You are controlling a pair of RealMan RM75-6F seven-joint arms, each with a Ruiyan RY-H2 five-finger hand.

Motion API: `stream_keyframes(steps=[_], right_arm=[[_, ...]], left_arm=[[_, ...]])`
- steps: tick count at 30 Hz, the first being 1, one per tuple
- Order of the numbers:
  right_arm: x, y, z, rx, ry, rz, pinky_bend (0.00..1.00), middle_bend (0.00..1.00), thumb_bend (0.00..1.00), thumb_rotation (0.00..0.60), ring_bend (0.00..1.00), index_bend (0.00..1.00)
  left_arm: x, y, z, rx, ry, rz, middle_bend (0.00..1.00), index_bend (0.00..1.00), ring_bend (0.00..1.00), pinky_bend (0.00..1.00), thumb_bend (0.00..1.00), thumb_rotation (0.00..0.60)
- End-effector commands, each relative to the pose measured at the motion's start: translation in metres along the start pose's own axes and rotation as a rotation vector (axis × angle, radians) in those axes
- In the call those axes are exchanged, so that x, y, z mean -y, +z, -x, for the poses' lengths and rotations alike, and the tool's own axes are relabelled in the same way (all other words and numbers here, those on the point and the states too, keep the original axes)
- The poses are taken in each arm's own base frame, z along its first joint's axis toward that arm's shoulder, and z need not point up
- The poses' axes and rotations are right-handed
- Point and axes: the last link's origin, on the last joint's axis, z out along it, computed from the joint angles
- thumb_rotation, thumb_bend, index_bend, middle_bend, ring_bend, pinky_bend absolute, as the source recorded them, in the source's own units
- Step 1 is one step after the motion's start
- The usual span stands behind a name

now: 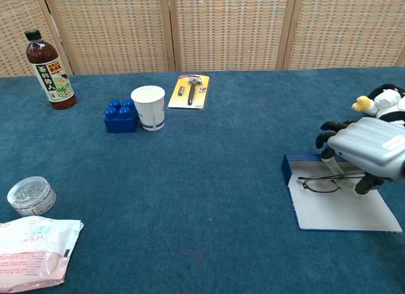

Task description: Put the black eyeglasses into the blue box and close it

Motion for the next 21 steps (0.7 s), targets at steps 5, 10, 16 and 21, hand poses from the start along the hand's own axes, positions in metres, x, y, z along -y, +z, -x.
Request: stream_keyframes(steps=[5,10,16,21], right_arm=[[-0.0006,-0.0022,-0.0007,-0.003,0.030,-0.012,0.18,0.19,0.43,0.600,0.07,0.62],[0.0000,-0.0030,-0.0006,-0.020,0.042,-0.016,0.18,0.17,0.41,0.600,0.07,0.54],[0.0005,-0.0048,0.0017,-0.036,0.049,-0.027,0.18,0.15,0.35,0.600,0.07,0.44],[0.0005,-0.0049,0.0019,-0.051,0.060,-0.029,0.18,0.13,0.34,0.600,0.07,0.44]], left_arm=[[-0.0003,-0.0006,0.0002,0.001,0.001,0.001,0.00,0.00,0.00,0.00,0.00,0.600],[-0.0002,-0.0013,0.0002,-0.001,0.001,0.002,0.00,0.00,0.00,0.00,0.00,0.600],[-0.0004,-0.0012,0.0008,0.004,0.005,0.001,0.00,0.00,0.00,0.00,0.00,0.600],[-0.0007,-0.0013,0.0011,0.005,0.006,0.001,0.00,0.00,0.00,0.00,0.00,0.600]])
